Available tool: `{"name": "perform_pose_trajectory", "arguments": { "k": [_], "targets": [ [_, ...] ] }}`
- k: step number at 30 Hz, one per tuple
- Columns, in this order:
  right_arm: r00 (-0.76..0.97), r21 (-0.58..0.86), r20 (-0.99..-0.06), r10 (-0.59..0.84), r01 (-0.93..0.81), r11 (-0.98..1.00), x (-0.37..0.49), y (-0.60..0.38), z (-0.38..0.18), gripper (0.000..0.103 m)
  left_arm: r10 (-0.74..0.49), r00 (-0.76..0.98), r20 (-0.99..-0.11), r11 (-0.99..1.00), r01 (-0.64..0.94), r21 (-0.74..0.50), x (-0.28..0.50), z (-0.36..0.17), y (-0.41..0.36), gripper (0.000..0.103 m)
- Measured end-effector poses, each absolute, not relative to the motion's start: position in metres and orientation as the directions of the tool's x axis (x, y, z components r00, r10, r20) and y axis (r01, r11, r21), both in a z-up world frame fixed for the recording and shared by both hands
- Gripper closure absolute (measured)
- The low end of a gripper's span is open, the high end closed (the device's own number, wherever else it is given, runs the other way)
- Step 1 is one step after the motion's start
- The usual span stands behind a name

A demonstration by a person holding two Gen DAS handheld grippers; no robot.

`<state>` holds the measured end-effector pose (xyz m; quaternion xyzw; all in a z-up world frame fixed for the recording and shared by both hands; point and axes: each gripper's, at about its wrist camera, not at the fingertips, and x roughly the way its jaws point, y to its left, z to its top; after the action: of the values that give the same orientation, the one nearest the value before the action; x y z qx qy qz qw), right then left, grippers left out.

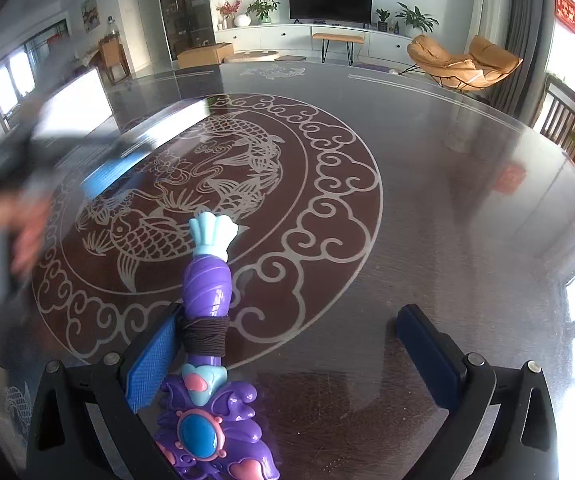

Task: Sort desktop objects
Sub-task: 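Grasp the blue-and-white nail cream box with the left tool while the right tool holds the purple toy, then hold the nail cream box in the left tool and the purple toy in the right tool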

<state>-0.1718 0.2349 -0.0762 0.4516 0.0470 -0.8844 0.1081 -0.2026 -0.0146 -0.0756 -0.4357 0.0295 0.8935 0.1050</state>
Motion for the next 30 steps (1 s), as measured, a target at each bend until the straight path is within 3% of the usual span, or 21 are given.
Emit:
{"name": "perform_pose_trajectory", "arguments": {
  "k": [5, 7, 8, 9, 30],
  "targets": [
    [-0.568, -0.010, -0.813, -0.129, 0.235, -0.972, -0.172, 0.231, -0.077, 0.000, 0.142, -0.624, -0.769, -0.990, -0.096, -0.105, -0.102, -0.080, -0.047, 0.058],
    [-0.568, -0.011, -0.813, -0.130, 0.238, -0.971, -0.171, 0.230, -0.077, 0.000, 0.109, -0.625, -0.773, -0.994, -0.078, -0.077, -0.090, -0.082, -0.048, 0.041],
    [-0.568, -0.011, -0.813, -0.129, 0.238, -0.971, -0.171, 0.230, -0.077, 0.000, 0.085, -0.607, -0.790, -0.996, -0.065, -0.057, -0.090, -0.085, -0.046, 0.013],
    [-0.567, -0.012, -0.813, -0.130, 0.239, -0.971, -0.171, 0.230, -0.077, 0.000, 0.061, -0.588, -0.807, -0.998, -0.050, -0.039, -0.094, -0.089, -0.044, 0.000],
    [-0.565, -0.016, -0.814, -0.131, 0.247, -0.969, -0.170, 0.229, -0.078, 0.000, 0.023, -0.575, -0.818, -0.999, -0.040, 0.000, -0.105, -0.087, -0.040, 0.000]
  ]
}}
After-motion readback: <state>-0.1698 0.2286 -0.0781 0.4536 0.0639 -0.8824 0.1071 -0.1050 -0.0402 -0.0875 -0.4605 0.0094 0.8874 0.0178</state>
